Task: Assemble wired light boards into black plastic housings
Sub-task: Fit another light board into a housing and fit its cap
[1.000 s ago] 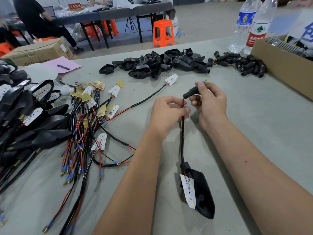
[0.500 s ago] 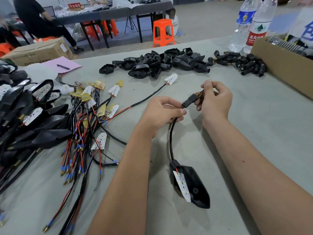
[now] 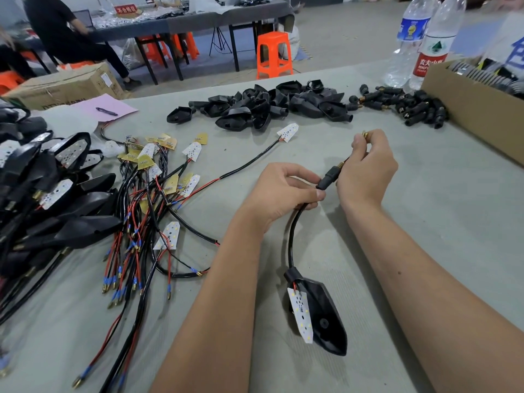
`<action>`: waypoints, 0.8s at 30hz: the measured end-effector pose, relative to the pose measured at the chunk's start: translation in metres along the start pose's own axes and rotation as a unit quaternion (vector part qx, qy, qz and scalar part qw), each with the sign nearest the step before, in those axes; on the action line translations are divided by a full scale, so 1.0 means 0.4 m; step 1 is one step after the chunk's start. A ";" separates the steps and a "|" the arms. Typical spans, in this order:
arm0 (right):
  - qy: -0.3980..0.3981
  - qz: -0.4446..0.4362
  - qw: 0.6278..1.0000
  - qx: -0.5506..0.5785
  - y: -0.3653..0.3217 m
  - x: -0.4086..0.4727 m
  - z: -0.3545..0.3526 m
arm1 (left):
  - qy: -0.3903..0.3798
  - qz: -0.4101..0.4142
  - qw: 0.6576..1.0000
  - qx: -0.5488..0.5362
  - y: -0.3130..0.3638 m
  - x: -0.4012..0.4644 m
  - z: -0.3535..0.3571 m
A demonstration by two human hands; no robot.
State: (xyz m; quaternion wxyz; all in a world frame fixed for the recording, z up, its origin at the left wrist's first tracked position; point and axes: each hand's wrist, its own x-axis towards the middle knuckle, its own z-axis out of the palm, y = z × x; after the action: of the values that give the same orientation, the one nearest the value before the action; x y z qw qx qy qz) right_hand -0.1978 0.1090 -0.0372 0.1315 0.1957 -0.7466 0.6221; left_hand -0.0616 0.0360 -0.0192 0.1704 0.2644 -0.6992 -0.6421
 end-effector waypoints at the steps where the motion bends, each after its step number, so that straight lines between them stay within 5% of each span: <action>1: 0.002 0.001 1.000 0.002 0.000 0.002 -0.001 | -0.004 0.003 1.000 -0.001 0.001 0.000 0.003; 8: -0.020 0.060 0.996 0.061 -0.003 0.006 -0.001 | 0.010 -0.011 1.000 -0.015 0.004 0.004 0.010; 14: 0.011 0.153 0.975 0.159 -0.001 0.016 -0.005 | -0.065 -0.050 0.996 -0.036 0.012 -0.003 -0.021; 21: -0.242 0.191 0.906 0.289 -0.012 0.010 0.008 | 0.054 -0.010 0.995 -0.083 0.010 0.004 -0.021; 24: -0.259 0.168 0.908 0.282 -0.011 0.003 0.010 | 0.042 -0.019 0.995 -0.092 0.008 0.003 -0.029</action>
State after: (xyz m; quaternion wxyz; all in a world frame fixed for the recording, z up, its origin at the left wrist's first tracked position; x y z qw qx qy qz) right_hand -0.1967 0.1041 -0.0336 -0.2336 0.2500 -0.5696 0.7473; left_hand -0.0565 0.0262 -0.0149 0.2112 0.2880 -0.6237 -0.6953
